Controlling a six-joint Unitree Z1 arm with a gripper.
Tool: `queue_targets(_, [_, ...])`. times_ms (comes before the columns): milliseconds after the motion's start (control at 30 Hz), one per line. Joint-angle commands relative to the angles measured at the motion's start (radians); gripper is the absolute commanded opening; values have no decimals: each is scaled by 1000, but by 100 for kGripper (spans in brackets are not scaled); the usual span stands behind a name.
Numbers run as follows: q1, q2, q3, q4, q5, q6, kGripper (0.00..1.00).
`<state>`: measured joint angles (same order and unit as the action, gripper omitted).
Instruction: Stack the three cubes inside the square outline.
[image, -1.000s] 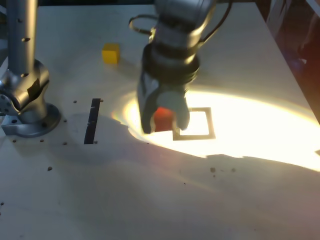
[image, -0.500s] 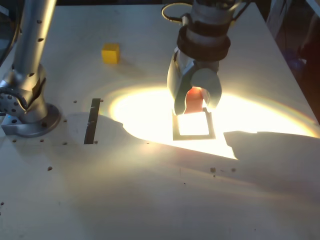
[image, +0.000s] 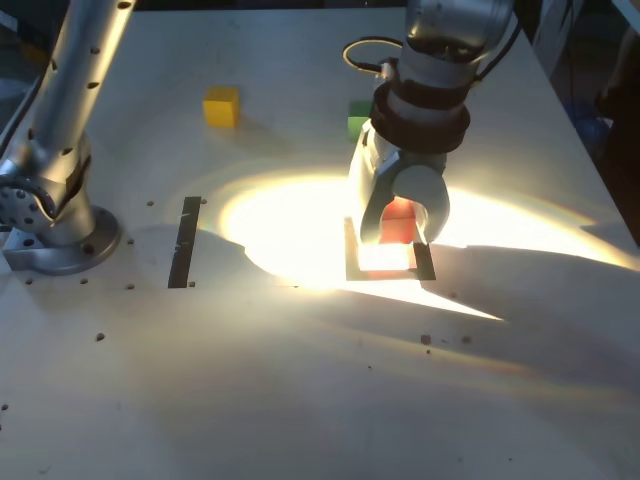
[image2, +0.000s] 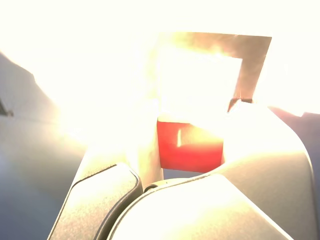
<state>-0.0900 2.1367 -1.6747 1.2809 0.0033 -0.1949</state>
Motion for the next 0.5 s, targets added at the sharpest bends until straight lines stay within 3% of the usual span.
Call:
queue_targets(0, [11,9,5,-6,3,24,23])
queue_targets(200, [32,5,64,-59,7,98,23])
queue_targets(467, [33,-1,106,-109,13,111,24])
